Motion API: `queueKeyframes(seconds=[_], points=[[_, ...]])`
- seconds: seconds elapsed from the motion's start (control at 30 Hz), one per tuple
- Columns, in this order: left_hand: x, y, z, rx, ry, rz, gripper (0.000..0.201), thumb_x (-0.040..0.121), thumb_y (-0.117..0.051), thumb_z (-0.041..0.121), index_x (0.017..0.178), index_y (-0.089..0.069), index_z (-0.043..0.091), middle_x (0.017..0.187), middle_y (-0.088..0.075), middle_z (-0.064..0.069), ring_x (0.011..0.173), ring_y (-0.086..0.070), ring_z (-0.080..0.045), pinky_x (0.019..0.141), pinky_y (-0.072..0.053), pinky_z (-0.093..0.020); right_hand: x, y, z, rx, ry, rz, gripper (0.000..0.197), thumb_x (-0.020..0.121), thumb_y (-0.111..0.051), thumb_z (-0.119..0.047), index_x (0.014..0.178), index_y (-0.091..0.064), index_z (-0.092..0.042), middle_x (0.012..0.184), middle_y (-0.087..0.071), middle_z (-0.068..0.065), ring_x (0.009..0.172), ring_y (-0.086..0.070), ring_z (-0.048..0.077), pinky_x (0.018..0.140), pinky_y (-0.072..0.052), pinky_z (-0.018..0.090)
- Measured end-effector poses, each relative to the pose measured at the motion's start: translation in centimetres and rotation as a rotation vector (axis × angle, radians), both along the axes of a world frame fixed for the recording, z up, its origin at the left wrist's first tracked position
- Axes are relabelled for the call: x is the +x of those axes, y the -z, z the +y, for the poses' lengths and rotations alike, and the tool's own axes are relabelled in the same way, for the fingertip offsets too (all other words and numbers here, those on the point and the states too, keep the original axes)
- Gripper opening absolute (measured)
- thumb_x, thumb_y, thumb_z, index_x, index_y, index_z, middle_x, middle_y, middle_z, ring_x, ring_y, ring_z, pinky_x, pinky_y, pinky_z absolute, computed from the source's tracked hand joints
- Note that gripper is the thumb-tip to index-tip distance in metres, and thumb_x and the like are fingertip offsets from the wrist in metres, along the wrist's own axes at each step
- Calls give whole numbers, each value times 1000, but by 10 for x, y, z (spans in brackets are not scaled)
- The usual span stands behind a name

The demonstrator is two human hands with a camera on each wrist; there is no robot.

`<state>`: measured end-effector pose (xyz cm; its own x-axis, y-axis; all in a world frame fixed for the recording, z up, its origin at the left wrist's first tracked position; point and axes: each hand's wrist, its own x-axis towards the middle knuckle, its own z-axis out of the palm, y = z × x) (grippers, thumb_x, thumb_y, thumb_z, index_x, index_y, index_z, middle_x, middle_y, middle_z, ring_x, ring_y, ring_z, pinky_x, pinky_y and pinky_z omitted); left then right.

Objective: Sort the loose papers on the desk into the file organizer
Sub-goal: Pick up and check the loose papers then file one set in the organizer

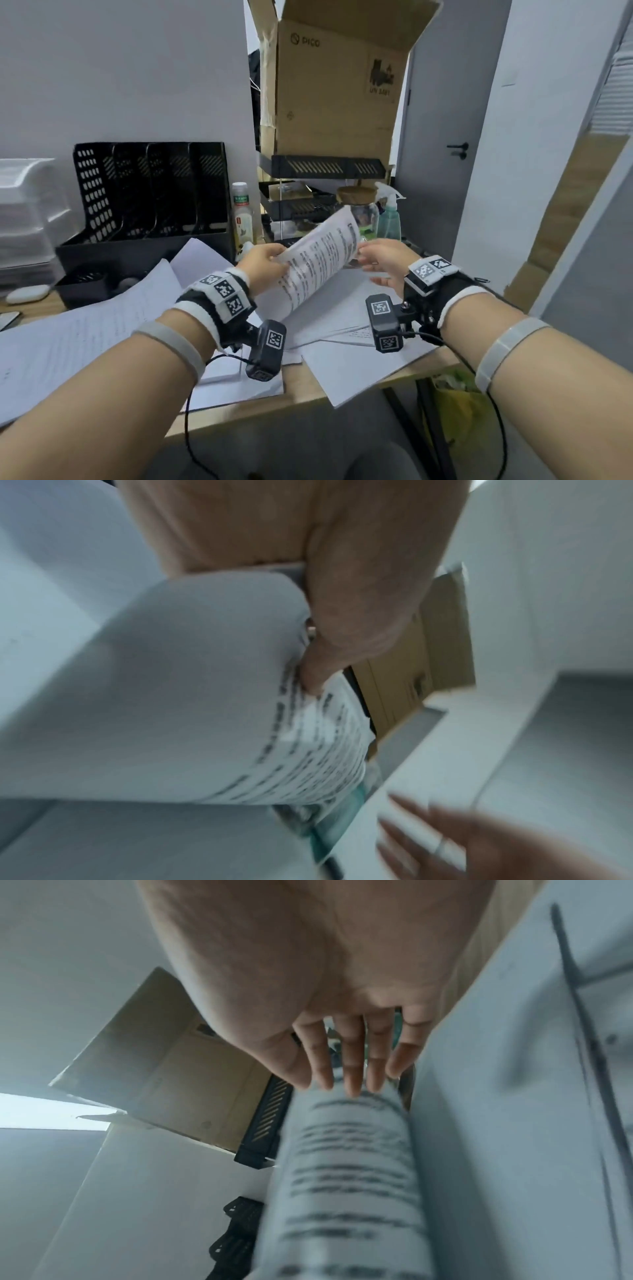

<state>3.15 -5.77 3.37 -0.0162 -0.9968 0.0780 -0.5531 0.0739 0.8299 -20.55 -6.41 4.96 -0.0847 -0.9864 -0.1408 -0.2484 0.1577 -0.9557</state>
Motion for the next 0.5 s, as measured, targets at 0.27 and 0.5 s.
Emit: queueKeyframes(seconds=[0.27,0.5], points=[[55,14,21,12,5,762,17,102,-53,8,109,-65,17,108,-74,-15,89,-70,-33,70,-59,-45,-4,26,13,177,-132,-72,49,72,-77,-59,108,-64,-28,125,-62,8,112,-66,32,104,-42,63],[63,61,9,291,21,226,32,92,-63,0,122,-63,12,112,-75,-20,102,-73,-42,85,-60,-56,17,42,5,93,-131,209,46,86,-59,-3,131,-55,-7,129,-64,17,93,-65,26,67,-59,37]])
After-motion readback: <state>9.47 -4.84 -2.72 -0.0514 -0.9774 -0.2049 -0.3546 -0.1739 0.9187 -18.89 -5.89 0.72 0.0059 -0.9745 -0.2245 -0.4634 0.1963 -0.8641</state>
